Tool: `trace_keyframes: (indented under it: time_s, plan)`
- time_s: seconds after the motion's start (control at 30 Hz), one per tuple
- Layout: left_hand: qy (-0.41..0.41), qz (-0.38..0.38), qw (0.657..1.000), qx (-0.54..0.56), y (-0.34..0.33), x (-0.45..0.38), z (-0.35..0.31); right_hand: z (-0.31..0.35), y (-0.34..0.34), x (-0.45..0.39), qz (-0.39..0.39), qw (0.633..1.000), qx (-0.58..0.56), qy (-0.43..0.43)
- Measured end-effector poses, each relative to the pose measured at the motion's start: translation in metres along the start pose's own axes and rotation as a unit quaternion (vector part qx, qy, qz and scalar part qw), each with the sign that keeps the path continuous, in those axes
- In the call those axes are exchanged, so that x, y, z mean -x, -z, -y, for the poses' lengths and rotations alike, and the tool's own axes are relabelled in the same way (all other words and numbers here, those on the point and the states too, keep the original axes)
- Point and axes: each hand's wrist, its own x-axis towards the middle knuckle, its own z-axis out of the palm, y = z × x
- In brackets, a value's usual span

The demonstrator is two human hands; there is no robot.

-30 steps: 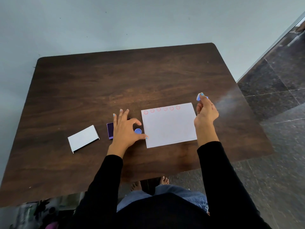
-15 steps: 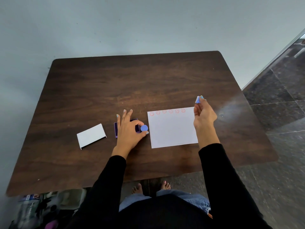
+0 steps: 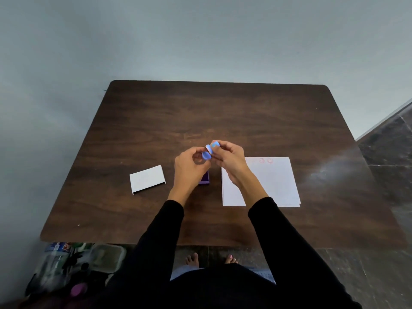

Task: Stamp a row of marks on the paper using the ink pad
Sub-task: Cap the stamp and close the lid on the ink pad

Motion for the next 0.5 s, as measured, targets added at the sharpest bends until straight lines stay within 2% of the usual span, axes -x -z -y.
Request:
trace_keyframes:
  time_s: [0.33, 0.5]
  plan:
    - [0.013, -0.025, 0.999, 0.015, 0.009, 0.001, 0.013, -0.007, -0.01, -0.004, 0.045, 0.999, 0.025, -0.005]
    - [0.033, -0.045, 0.996, 0.067, 0.009, 0.004, 0.01, -0.01, -0.006, -0.004, 0.057, 0.998, -0.004, -0.004]
